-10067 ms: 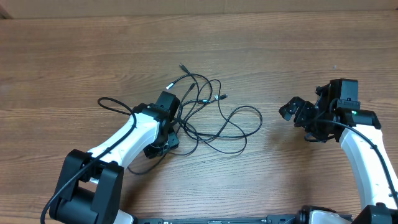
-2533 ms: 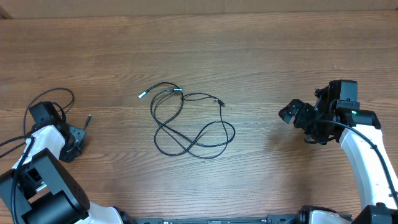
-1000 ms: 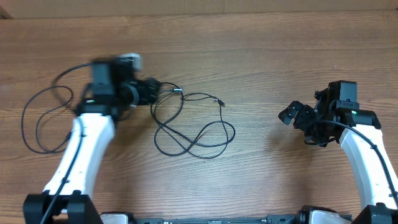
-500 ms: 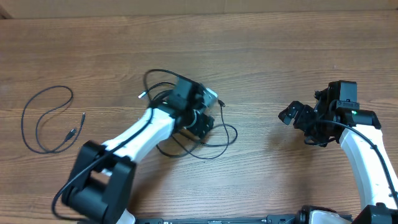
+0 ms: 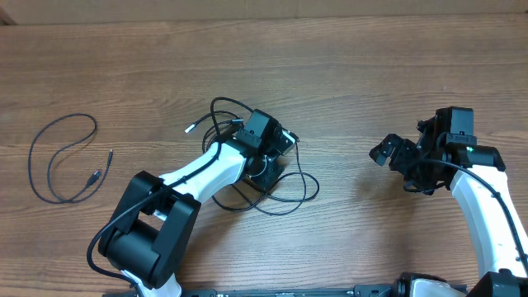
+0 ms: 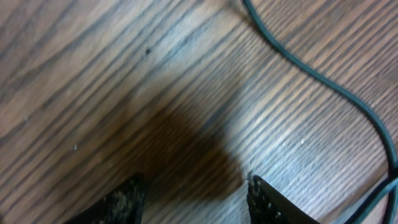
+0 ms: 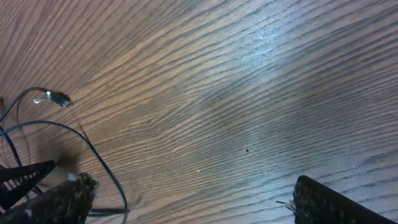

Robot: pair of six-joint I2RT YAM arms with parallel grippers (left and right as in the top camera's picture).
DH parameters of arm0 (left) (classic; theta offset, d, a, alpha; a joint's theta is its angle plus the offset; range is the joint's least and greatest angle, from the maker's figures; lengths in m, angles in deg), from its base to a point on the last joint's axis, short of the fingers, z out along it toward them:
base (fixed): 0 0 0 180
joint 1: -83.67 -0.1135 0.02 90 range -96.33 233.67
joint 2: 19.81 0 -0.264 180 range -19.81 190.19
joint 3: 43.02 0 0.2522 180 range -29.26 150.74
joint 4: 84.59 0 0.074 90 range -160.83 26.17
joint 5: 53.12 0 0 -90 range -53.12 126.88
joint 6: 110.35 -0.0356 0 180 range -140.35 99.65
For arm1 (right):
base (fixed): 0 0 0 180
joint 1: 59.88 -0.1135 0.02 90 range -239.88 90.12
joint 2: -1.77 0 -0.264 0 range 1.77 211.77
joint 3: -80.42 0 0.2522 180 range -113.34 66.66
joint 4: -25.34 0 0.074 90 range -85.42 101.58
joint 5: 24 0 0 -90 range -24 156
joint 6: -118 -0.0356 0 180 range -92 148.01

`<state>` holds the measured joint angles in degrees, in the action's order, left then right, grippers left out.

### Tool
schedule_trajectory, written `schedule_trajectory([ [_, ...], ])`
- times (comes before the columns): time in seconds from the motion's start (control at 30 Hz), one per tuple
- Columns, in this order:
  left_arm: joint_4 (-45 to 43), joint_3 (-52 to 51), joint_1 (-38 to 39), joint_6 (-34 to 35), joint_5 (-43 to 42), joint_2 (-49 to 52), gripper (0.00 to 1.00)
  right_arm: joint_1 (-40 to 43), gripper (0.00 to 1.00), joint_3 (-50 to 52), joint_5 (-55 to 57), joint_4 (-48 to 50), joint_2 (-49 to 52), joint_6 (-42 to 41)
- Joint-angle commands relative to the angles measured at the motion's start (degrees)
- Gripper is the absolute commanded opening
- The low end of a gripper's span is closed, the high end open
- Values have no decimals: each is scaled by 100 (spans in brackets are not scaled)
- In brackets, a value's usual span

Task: Untangle cables
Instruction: 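Lower the left gripper and grasp a strand of the remaining cables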

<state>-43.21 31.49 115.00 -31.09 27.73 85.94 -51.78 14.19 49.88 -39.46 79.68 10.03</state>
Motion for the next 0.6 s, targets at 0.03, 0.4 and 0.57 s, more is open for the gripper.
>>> schedule_trajectory([
  [0.03,348,579,13,-66,262,-297,54,-44,100,0,-9,9,28,7],
  [0.4,1158,1353,24,-63,-275,-699,65,-44,100,0,-9,13,28,7],
  [0.57,1464,1211,109,-164,-328,-573,65,-44,100,0,-9,20,28,7],
])
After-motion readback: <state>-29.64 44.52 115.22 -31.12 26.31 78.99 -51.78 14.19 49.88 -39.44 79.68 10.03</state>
